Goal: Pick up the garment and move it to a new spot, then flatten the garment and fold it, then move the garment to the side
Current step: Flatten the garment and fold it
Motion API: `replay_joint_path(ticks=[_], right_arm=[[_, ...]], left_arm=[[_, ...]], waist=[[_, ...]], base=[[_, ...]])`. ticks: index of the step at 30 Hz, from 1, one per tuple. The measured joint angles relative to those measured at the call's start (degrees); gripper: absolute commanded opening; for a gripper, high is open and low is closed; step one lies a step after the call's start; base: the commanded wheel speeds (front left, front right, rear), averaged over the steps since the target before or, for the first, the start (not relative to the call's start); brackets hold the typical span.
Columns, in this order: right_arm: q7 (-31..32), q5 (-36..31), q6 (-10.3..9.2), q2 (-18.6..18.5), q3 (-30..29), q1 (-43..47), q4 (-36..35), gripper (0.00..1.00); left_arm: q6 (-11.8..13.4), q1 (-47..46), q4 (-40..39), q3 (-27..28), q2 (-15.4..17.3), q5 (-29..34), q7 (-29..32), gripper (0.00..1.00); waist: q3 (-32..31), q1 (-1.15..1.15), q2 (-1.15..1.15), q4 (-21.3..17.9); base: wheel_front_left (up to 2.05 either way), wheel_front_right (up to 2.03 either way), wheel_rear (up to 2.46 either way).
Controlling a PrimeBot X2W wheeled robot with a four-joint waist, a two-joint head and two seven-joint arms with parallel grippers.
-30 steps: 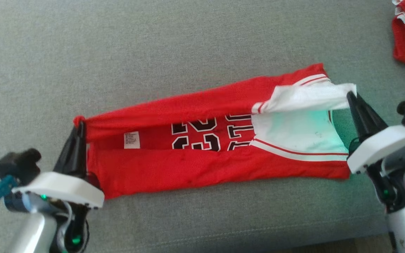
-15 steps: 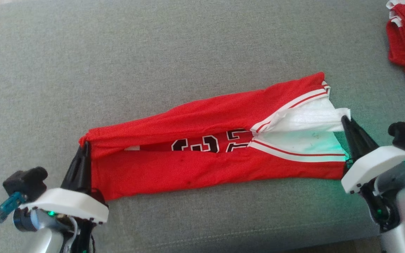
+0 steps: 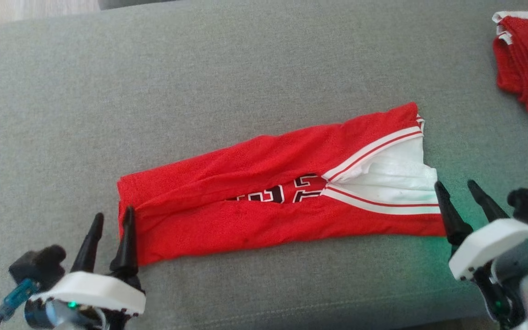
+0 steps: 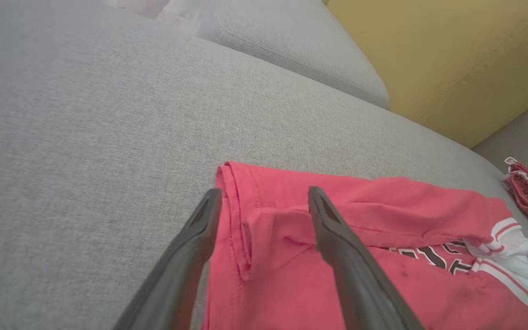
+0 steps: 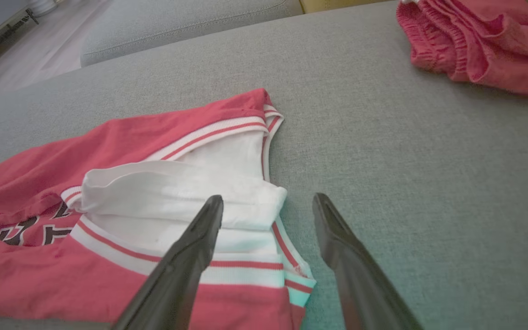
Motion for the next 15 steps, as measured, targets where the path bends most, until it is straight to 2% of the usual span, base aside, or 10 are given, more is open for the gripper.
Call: replay_joint_path(ticks=[6, 11, 15], right_arm=[[1.1, 0.0, 0.00, 0.0, -2.6, 3.0, -3.3, 1.00], [2.9, -0.5, 0.00, 0.0, -0.8, 2.2, -3.4, 1.00], [4.9, -2.0, 0.00, -0.4, 0.7, -2.0, -0.2, 1.00]], left_arm=[[1.6, 1.5, -3.2, 1.5, -0.7, 1.2, -2.0, 1.00], [2.6, 1.5, -3.4, 1.8, -1.3, 2.8, -2.5, 1.00], [3.0, 1.6, -3.4, 1.9, -1.6, 3.8, -2.5, 1.00]], waist=[[-1.8, 0.00, 0.00, 0.1], [-3.1, 0.00, 0.00, 0.2], [-3.9, 0.00, 0.00, 0.7]], base=[[0.00, 0.00, 0.00], [0.00, 0.00, 0.00], [0.00, 0.00, 0.00]])
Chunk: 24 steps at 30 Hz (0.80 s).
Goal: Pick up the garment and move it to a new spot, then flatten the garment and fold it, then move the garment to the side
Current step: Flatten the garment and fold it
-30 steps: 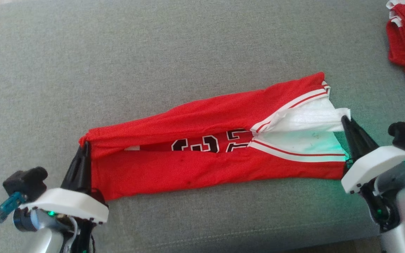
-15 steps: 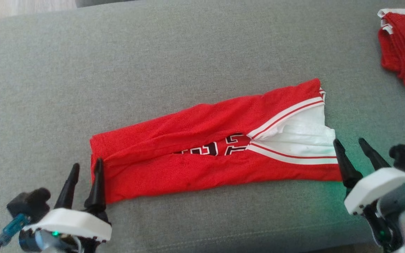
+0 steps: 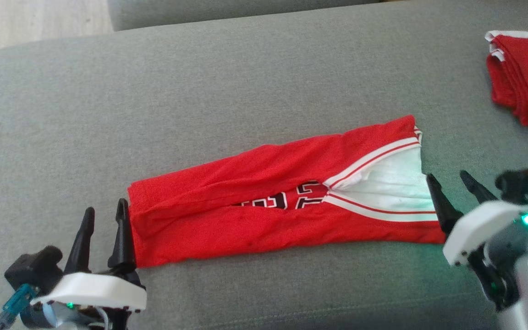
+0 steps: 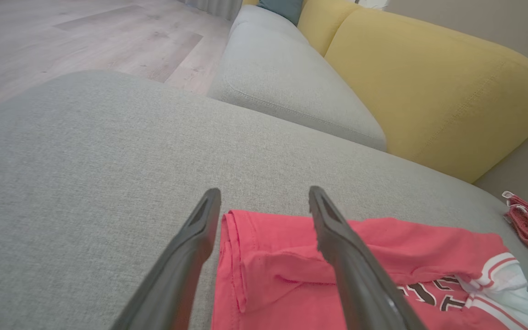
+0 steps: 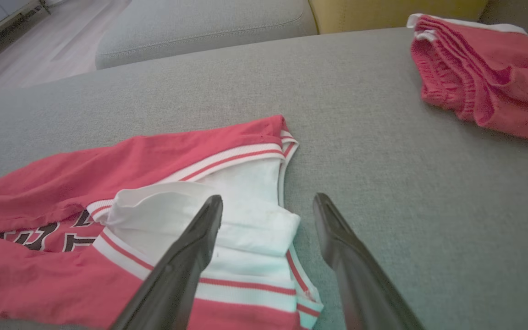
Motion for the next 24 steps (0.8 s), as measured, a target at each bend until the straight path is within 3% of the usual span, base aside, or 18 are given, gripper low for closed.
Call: replay_joint_path(ticks=[13, 24], right_arm=[[7.9, -2.4, 0.00, -5.0, 4.0, -11.1, 18.1, 1.00], [13.6, 0.5, 0.00, -6.8, 7.6, -17.3, 26.5, 1.00]], left_arm=[[0.0, 0.9, 0.0, 0.1, -1.8, 0.8, -0.4, 1.00], [-1.1, 0.9, 0.3, 0.7, -3.1, 1.6, -0.5, 1.00]], waist=[[-1.2, 0.00, 0.00, 4.2], [0.3, 0.00, 0.00, 5.7]], base=[[0.00, 0.00, 0.00], [0.00, 0.00, 0.00]])
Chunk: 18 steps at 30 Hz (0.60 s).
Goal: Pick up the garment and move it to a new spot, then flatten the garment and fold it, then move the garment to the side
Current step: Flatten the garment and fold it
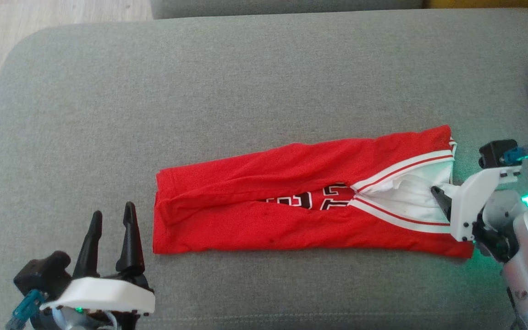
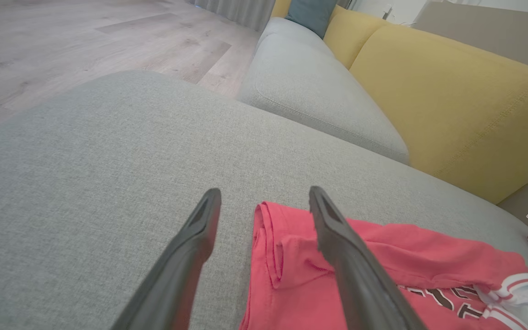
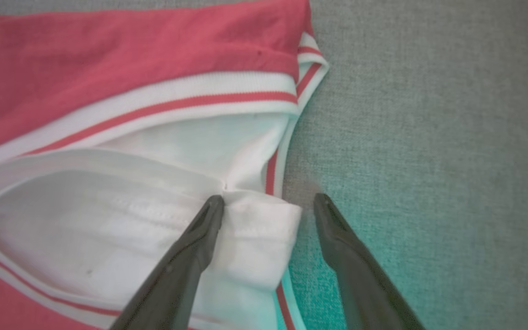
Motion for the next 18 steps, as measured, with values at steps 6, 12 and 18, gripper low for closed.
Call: replay_joint_path(ticks=[6, 12, 18], right_arm=[[1.5, 3.2, 0.00, -0.1, 2.8, -2.4, 1.4, 0.47], [0.9, 4.9, 0.00, -0.2, 5.2, -3.2, 1.8, 0.00], [-1.2, 5.7, 0.00, -0.3, 6.2, -3.5, 2.0, 0.00]], left_arm=[[-0.5, 0.0, 0.7, 0.3, -0.5, 0.3, 0.0, 1.00], [-0.8, -0.1, 0.9, 0.5, -0.5, 0.9, 0.0, 1.00], [-1.0, -0.1, 1.0, 0.9, -0.5, 1.4, 0.0, 1.00]], waist=[[0.5, 0.00, 0.00, 0.3], [0.7, 0.00, 0.00, 0.2], [0.7, 0.00, 0.00, -0.8]], base=[[0.00, 0.00, 0.00], [0.00, 0.00, 0.00], [0.00, 0.00, 0.00]])
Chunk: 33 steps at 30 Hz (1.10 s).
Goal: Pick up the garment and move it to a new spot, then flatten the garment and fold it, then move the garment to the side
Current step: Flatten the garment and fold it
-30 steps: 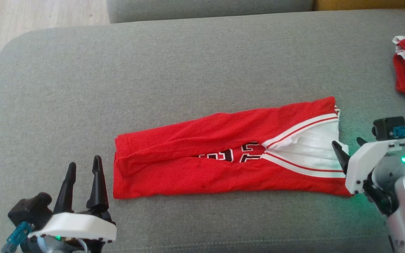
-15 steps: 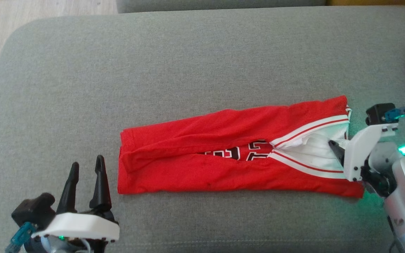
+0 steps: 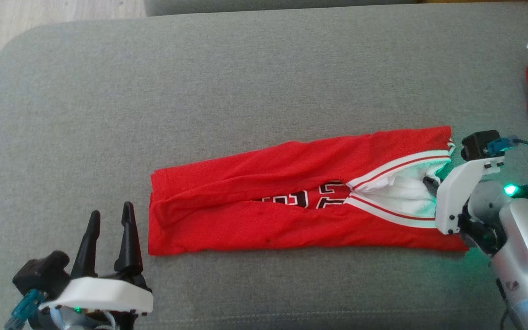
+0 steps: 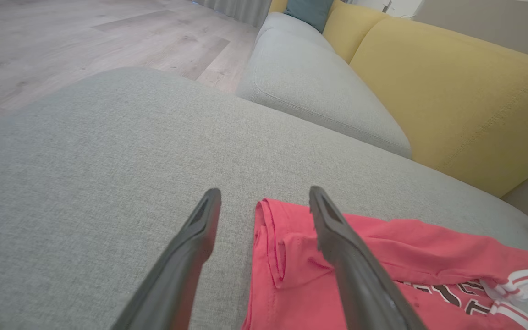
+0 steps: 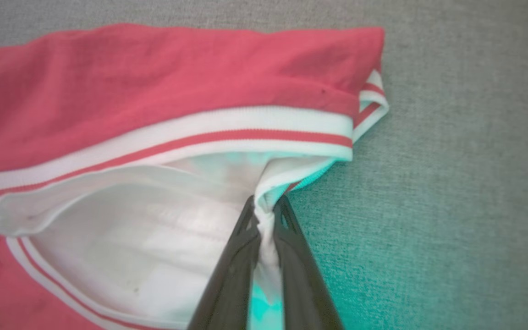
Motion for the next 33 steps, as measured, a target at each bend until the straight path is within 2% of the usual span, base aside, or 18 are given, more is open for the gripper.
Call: replay_joint_path(ticks=[9, 16, 26, 33], right_arm=[[-0.9, 1.7, 0.00, -4.8, -0.8, -0.7, -3.1, 0.00], [-1.1, 4.1, 0.00, -5.3, -1.5, 1.5, -8.8, 0.00], [1.5, 9.4, 0.00, -4.6, 7.9, 4.1, -23.3, 0.00], [2.6, 11.7, 0.00, -2.6, 16.6, 3.6, -29.2, 0.00]], left_arm=[[0.0, 0.0, 0.4, 0.1, -0.1, 0.0, 0.0, 1.00], [-0.1, -0.1, 1.0, 0.1, -0.1, 0.0, 0.0, 1.00], [-0.1, -0.1, 1.3, -0.1, -0.1, 0.0, 0.0, 1.00], [-0.1, -0.2, 1.5, -0.4, -0.1, 0.0, 0.0, 1.00]], waist=[[-0.5, 0.00, 0.00, -2.1], [-0.7, 0.00, 0.00, -3.3], [-1.4, 0.00, 0.00, -3.3], [-1.8, 0.00, 0.00, -1.8]], base=[[0.00, 0.00, 0.00], [0.00, 0.00, 0.00], [0.00, 0.00, 0.00], [0.00, 0.00, 0.00]])
